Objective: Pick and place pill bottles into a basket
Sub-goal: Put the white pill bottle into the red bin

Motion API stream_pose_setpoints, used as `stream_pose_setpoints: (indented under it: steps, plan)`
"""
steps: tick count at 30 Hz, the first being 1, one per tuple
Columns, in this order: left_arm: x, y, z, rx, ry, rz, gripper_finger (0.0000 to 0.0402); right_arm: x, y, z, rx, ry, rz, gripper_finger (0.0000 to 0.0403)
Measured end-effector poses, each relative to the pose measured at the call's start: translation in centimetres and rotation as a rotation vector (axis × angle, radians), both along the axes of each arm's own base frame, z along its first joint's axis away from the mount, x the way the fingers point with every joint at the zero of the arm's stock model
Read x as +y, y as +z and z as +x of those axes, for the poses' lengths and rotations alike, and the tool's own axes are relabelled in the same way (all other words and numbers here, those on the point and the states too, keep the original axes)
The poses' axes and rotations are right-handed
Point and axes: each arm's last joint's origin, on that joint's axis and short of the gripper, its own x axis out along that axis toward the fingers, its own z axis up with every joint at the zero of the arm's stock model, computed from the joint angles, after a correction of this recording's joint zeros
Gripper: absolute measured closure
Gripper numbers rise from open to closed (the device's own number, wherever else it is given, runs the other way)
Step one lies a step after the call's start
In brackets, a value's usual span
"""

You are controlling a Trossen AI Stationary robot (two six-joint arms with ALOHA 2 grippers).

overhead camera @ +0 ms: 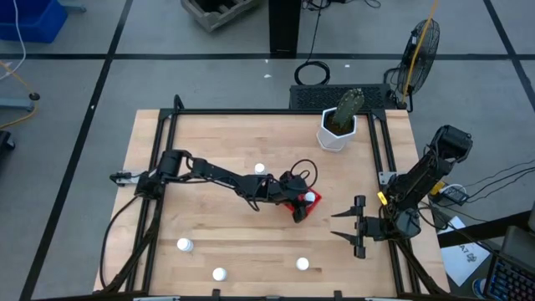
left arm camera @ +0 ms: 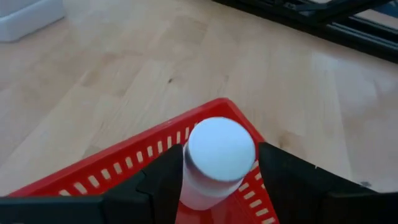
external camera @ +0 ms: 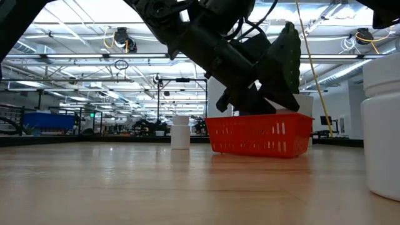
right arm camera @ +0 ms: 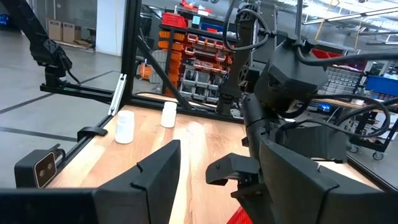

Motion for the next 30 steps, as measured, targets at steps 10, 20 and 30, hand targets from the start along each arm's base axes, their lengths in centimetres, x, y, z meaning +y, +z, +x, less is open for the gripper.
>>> stream_pose_setpoints:
  steps: [10, 20, 30]
  plan:
    - [-0.2, 3.0, -0.4, -0.073, -0.031, 0.034, 0.0188, 0.2, -1.6, -0.2, 0.099, 0.058, 0.01, 0.0193]
    - [-1.3, 11.0, -3.0, -0.222, -0.078, 0.056, 0.0188, -0.1, -5.6, 1.7, 0.33, 0.164, 0.245, 0.0191]
    - [-5.4, 17.2, -7.1, -0.324, -0.164, 0.186, 0.0188, 2.0, -9.1, 3.0, 0.465, 0.252, 0.248, 0.019]
